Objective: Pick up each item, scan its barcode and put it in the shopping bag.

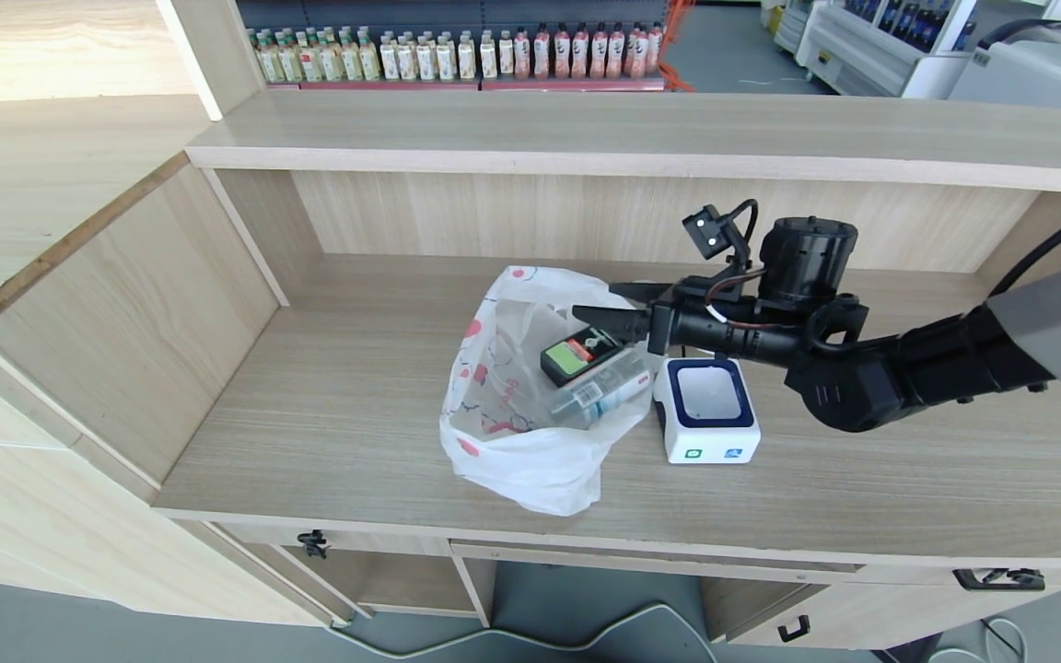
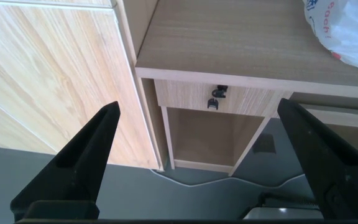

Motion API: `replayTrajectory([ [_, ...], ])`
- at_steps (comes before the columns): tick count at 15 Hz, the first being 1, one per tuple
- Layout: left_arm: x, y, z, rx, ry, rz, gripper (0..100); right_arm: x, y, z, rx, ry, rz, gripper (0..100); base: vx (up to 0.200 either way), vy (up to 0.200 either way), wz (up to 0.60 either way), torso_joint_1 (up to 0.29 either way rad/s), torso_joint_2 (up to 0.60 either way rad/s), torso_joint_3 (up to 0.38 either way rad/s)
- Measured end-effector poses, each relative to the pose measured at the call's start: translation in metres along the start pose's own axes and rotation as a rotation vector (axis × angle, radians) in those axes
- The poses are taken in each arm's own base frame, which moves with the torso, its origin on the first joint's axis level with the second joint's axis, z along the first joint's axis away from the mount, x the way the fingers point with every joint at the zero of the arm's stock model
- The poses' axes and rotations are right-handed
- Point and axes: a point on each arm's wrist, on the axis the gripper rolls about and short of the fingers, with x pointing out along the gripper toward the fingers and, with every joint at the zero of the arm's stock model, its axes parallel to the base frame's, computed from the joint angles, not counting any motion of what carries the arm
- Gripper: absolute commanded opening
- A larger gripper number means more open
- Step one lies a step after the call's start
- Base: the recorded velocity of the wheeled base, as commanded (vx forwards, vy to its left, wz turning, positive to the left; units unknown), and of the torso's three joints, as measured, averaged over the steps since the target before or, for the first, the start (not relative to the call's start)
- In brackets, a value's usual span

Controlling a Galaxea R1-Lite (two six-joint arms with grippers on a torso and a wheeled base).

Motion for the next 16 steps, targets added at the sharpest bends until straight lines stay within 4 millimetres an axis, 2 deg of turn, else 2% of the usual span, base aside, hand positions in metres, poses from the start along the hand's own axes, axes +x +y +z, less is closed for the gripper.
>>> replayTrajectory([
  [3,0.0,0.0,0.0,0.0,0.0,0.0,100,-0.025,-0.011,0.017,-0.018,-0.023,-0.065,100,0.0,0.0,0.0,0.0,0.0,0.0],
  [6,0.0,0.0,0.0,0.0,0.0,0.001,100,-0.072,-0.008,0.041,-0.039,-0.043,-0.153,100,0.0,0.0,0.0,0.0,0.0,0.0],
  [8,0.0,0.0,0.0,0.0,0.0,0.0,100,-0.119,0.005,0.058,-0.061,-0.039,-0.235,100,0.0,0.0,0.0,0.0,0.0,0.0],
  [10,0.0,0.0,0.0,0.0,0.0,0.0,100,-0.183,0.019,0.066,-0.093,0.013,-0.424,100,0.0,0.0,0.0,0.0,0.0,0.0],
  [12,0.0,0.0,0.0,0.0,0.0,0.001,100,-0.24,0.044,0.059,-0.075,0.087,-0.676,100,0.0,0.0,0.0,0.0,0.0,0.0],
  [13,0.0,0.0,0.0,0.0,0.0,0.001,100,-0.264,0.062,0.048,-0.054,0.128,-0.803,100,0.0,0.0,0.0,0.0,0.0,0.0],
  [14,0.0,0.0,0.0,0.0,0.0,0.0,100,-0.281,0.078,0.038,-0.04,0.159,-0.927,100,0.0,0.0,0.0,0.0,0.0,0.0],
  [16,0.0,0.0,0.0,0.0,0.0,0.001,100,-0.301,0.111,0.02,-0.031,0.19,-1.115,100,0.0,0.0,0.0,0.0,0.0,0.0],
])
